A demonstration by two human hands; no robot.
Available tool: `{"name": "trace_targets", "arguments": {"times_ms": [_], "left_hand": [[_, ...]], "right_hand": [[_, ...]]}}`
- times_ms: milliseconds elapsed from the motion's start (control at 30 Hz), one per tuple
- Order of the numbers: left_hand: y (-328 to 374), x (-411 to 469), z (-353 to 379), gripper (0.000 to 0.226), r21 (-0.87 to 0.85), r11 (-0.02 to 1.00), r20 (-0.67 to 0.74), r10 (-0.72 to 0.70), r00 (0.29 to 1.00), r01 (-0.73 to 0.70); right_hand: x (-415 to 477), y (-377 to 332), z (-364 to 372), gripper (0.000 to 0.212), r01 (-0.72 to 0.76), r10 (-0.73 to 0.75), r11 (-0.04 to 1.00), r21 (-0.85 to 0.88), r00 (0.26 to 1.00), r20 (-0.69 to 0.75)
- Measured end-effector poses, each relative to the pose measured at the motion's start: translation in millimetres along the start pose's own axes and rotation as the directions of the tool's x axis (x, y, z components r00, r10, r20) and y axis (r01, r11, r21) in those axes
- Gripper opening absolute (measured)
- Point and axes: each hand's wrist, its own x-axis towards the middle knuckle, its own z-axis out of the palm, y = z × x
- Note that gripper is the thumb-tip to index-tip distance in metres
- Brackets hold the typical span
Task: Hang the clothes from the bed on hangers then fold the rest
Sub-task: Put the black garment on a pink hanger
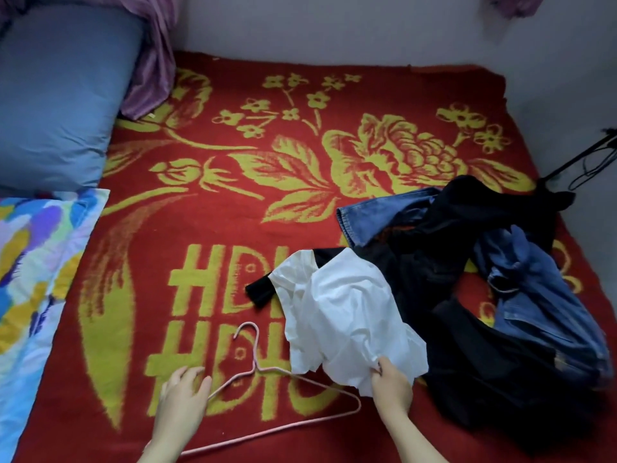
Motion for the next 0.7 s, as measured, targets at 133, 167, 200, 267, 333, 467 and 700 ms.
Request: {"name": "trace_targets", "arguments": {"times_ms": [133,167,200,267,333,467,700], "left_hand": [[29.7,-10.8,9.0,0.033,-0.008,0.996,0.052,0.091,0.994,-0.091],[36.6,-13.2,11.3,0.033,-0.002,0.993,0.064,0.117,0.991,-0.117],[43.4,-16.6,13.0,0.033,0.013,0.988,0.076,0.15,0.986,-0.151],[54.3,-25.7,17.5,0.032,0.04,0.975,0.1,0.213,0.972,-0.217],[64.0,-38.7,21.4,0.032,0.057,0.961,0.146,0.261,0.954,-0.271],[78.1,-60.7,28.4,0.037,0.057,0.941,0.235,0.313,0.92,-0.334],[85.1,-94.8,37.8,0.044,0.098,0.893,0.343,0.385,0.857,-0.44]], "right_hand": [[-39.6,44.9,-12.3,0.014,-0.168,0.168,0.984,0.056,0.986,0.006],[-47.8,53.4,-17.4,0.016,-0.196,0.198,0.975,0.102,0.98,-0.008],[-56.0,59.8,-23.7,0.019,-0.209,0.215,0.966,0.149,0.976,-0.025],[-70.6,67.8,-39.0,0.028,-0.203,0.223,0.956,0.214,0.972,-0.074],[-84.1,73.0,-54.6,0.034,-0.177,0.216,0.947,0.267,0.968,-0.125],[-100.4,82.8,-85.0,0.03,-0.143,0.223,0.925,0.352,0.954,-0.2],[-125.8,104.0,-138.0,0.034,-0.035,0.222,0.889,0.457,0.906,-0.362]]}}
